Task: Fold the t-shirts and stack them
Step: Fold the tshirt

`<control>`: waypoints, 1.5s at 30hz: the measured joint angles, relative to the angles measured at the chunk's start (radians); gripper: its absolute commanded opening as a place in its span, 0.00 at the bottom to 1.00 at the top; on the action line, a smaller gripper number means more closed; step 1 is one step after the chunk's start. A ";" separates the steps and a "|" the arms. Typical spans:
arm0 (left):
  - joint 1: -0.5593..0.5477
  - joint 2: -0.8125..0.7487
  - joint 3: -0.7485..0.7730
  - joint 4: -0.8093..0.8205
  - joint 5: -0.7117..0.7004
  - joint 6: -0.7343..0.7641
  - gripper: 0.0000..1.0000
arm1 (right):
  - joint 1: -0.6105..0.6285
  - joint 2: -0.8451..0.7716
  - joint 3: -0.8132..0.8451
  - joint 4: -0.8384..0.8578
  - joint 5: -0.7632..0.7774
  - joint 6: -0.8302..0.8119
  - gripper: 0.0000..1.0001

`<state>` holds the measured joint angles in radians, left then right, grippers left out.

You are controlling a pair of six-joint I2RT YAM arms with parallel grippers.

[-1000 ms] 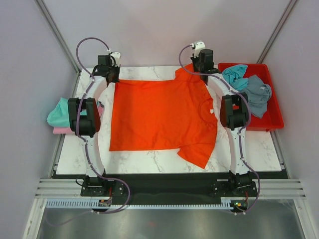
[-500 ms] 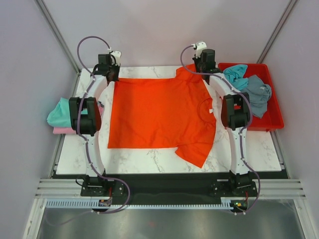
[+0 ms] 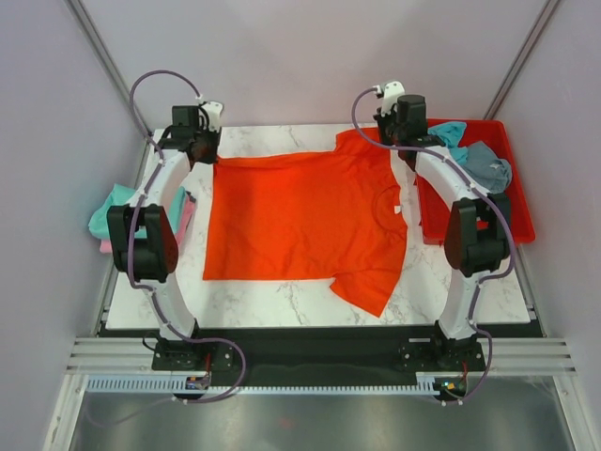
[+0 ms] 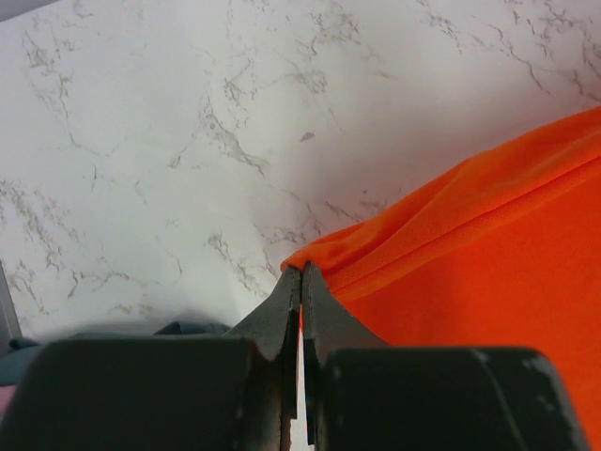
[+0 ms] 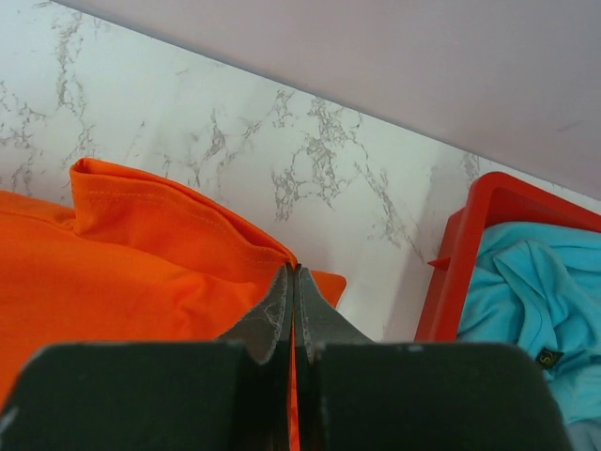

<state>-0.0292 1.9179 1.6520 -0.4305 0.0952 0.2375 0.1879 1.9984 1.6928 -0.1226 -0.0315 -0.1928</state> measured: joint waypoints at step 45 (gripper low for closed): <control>0.059 -0.117 -0.334 -0.064 0.066 -0.006 0.54 | 0.080 -0.379 -0.626 -0.126 -0.070 0.121 0.38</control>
<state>0.0296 1.8004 1.3178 -0.4946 0.1616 0.2310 0.2684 1.6192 1.0664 -0.2489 -0.1017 -0.0723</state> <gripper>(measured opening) 0.439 0.149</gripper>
